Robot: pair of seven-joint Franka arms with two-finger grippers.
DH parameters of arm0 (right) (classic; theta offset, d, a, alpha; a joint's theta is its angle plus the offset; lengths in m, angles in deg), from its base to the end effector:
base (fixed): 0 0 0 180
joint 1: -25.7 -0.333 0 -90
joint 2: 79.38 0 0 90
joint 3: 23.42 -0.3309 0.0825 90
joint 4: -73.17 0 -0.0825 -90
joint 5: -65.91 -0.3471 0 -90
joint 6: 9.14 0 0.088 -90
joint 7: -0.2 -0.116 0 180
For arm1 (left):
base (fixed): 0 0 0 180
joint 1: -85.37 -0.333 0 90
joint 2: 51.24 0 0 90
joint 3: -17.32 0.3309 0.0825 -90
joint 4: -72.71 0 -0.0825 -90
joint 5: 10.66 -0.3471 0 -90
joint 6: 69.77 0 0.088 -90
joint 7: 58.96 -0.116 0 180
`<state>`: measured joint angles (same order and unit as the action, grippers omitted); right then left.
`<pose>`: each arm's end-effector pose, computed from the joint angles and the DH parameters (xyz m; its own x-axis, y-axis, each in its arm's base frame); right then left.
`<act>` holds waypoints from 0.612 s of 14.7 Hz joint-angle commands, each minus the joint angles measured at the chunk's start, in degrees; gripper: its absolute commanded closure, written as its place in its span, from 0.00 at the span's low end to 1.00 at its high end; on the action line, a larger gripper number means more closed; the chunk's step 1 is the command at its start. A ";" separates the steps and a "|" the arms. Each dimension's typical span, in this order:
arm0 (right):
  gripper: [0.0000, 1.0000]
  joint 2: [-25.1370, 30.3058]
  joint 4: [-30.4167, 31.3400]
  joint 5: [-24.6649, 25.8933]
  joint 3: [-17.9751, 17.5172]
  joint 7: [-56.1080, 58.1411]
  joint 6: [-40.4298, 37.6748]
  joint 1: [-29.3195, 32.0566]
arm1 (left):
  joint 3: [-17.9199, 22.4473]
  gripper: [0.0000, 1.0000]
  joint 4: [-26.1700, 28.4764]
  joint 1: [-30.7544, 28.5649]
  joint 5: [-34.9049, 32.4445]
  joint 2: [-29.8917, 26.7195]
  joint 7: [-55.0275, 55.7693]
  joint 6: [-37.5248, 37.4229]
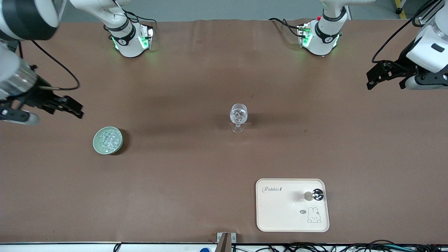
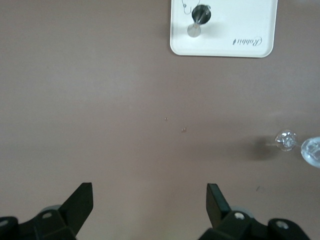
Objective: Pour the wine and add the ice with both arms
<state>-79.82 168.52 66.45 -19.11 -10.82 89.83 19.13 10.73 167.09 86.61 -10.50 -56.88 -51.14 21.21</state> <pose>0.5326 0.0202 0.5994 0.9869 -0.1509 0.0564 -0.1511 -0.9885 -0.0008 0.4824 -0.0700 0.6477 0.9992 0.0001 0.0392 0.0002 -1.0000 -0.0032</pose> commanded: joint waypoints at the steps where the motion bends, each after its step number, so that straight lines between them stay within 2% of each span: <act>1: 0.00 5.18 5.46 0.34 -1.50 5.82 -0.96 3.84 | 0.88 0.00 5.01 0.08 1.16 -4.63 -2.10 0.43; 7: 0.00 8.53 5.02 1.48 -1.50 11.45 -6.59 5.60 | 0.88 0.00 3.80 -0.10 0.81 -4.38 -4.57 -1.32; 9: 0.00 8.18 2.23 1.48 -1.50 15.48 -7.73 6.83 | 0.79 0.00 3.35 0.07 0.28 -4.20 -5.35 -2.38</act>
<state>-72.86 171.66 67.25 -19.39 0.78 83.08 23.48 11.36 170.94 86.60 -10.36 -60.62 -54.82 20.28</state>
